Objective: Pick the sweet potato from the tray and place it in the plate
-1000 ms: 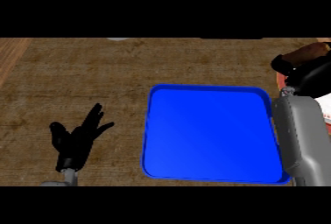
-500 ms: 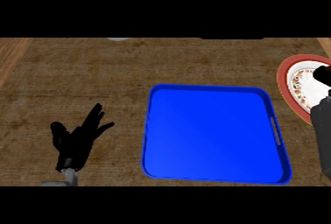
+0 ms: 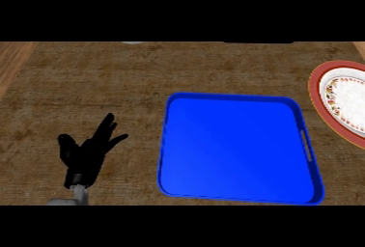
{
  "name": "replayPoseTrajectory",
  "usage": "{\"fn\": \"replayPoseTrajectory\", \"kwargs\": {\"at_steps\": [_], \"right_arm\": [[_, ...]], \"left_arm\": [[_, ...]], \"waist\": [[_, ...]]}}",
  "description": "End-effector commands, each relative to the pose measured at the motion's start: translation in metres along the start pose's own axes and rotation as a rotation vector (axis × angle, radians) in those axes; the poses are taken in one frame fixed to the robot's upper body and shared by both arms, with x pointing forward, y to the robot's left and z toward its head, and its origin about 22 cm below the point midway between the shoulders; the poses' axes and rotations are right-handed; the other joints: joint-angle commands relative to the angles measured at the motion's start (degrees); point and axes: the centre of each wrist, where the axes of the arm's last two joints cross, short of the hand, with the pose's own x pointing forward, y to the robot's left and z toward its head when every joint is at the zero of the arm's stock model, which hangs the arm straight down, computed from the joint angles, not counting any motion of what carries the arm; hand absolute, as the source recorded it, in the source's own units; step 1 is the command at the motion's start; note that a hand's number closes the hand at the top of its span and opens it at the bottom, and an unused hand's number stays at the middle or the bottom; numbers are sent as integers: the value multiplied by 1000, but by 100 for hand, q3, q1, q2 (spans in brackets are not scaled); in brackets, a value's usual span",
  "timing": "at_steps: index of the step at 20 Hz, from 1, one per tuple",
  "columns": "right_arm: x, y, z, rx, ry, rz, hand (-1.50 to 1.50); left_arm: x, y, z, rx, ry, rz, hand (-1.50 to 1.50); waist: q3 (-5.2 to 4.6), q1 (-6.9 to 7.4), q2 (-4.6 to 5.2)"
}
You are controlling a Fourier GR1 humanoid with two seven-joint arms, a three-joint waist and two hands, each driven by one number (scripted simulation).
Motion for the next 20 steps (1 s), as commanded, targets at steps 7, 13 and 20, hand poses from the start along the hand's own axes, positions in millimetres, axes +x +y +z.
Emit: {"fn": "replayPoseTrajectory", "kwargs": {"at_steps": [7, 13, 20], "right_arm": [[-29, -6, -27, 193, -20, -138, -150], [-43, -7, -20, 57, -65, -341, -150], [-78, -16, -35, 85, 11, -539, -150]], "left_arm": [[0, -11, -1, -14, 56, -6, 0], [-13, -13, 8, 13, 51, -7, 0], [-13, -2, -4, 22, 54, -3, 0]], "waist": [[3, 18, 59], [-4, -15, 27], [-34, -130, -12]]}}
